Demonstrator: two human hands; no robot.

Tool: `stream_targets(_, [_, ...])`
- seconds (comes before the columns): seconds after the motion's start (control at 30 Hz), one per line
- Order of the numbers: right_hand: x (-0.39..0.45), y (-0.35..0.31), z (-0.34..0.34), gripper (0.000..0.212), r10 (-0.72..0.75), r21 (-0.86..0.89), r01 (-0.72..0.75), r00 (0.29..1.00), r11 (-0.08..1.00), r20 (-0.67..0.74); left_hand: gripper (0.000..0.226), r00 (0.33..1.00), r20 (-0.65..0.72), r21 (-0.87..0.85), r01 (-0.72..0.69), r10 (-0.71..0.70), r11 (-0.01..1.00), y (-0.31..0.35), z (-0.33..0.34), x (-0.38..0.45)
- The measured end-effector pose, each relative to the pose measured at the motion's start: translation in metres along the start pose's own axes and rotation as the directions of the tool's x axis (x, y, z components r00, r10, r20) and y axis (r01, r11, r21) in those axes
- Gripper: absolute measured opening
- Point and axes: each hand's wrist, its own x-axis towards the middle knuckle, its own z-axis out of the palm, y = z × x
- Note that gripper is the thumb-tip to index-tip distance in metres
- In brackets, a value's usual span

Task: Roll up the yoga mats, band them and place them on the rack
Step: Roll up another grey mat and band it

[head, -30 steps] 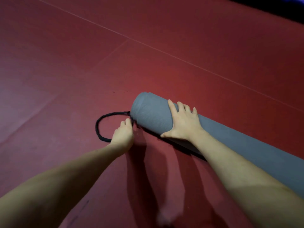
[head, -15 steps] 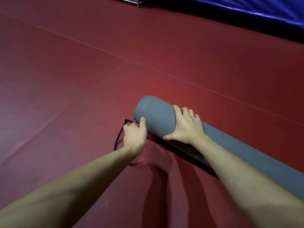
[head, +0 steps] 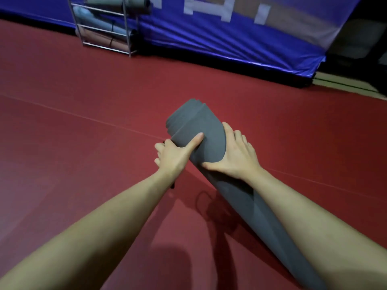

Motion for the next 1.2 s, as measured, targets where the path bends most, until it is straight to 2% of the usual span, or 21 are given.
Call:
stream_targets(0.07, [0.003,0.005,-0.033,0.129,0.016,0.068,-0.014,1.0,0.998,-0.026,0.1,0.99,-0.092,0.066,-0.104,0.11,0.992,0.037,0.001,-0.009])
stream_targets(0.17, [0.005,0.01,-0.08,0.129,0.023,0.154,-0.011,0.997,0.988,-0.073,0.095,0.944,-0.18,0.067,-0.269,0.277,0.961,0.086,0.003,-0.026])
stream_targets(0.3, [0.002,0.012,-0.128,0.121,0.059,0.253,-0.013,0.983,0.967,-0.175,0.093,0.892,-0.178,-0.019,-0.426,0.416,0.905,0.141,0.004,-0.047])
stream_targets(0.47, [-0.002,0.022,-0.155,0.109,0.142,0.434,-0.018,0.957,0.901,-0.254,0.101,0.79,-0.199,0.065,-0.579,0.579,0.813,0.184,0.006,-0.066])
stream_targets(0.57, [-0.003,0.03,-0.152,0.11,0.179,0.548,-0.007,0.949,0.836,-0.26,0.101,0.741,-0.198,0.099,-0.636,0.642,0.765,0.189,0.008,-0.071])
stream_targets(0.67, [-0.001,0.037,-0.144,0.106,0.152,0.727,0.081,0.957,0.682,-0.249,0.101,0.721,-0.176,0.148,-0.654,0.67,0.742,0.186,0.012,-0.073])
stream_targets(0.8, [0.007,0.037,-0.157,0.053,0.256,0.956,0.09,0.952,0.281,-0.165,0.088,0.725,-0.179,0.117,-0.656,0.666,0.746,0.181,0.016,-0.068])
stream_targets(0.9, [0.011,0.041,-0.174,0.032,0.335,0.983,0.114,0.929,0.144,-0.157,0.067,0.681,-0.139,0.098,-0.713,0.719,0.695,0.184,0.016,-0.065])
stream_targets(0.97, [0.011,0.04,-0.186,0.018,0.347,0.983,0.172,0.92,0.064,-0.183,0.066,0.668,-0.123,0.076,-0.731,0.734,0.678,0.189,0.015,-0.065])
stream_targets(1.0, [0.012,0.04,-0.193,0.015,0.357,0.977,0.205,0.91,0.051,-0.209,0.068,0.651,-0.122,0.074,-0.747,0.75,0.661,0.192,0.014,-0.064])
stream_targets(1.03, [0.015,0.039,-0.198,0.022,0.37,0.974,0.225,0.902,0.038,-0.223,0.068,0.627,-0.119,0.079,-0.767,0.77,0.636,0.193,0.013,-0.063])
stream_targets(1.07, [0.02,0.04,-0.203,0.03,0.369,0.969,0.232,0.897,0.08,-0.245,0.066,0.6,-0.113,0.086,-0.788,0.792,0.609,0.195,0.012,-0.062])
stream_targets(1.13, [0.024,0.036,-0.214,0.042,0.389,0.948,0.194,0.877,0.253,-0.284,0.054,0.541,-0.086,0.126,-0.827,0.837,0.548,0.2,0.011,-0.06])
stream_targets(1.2, [0.026,0.035,-0.217,0.044,0.394,0.907,0.171,0.858,0.384,-0.328,0.032,0.477,-0.108,0.19,-0.851,0.872,0.489,0.208,0.009,-0.057])
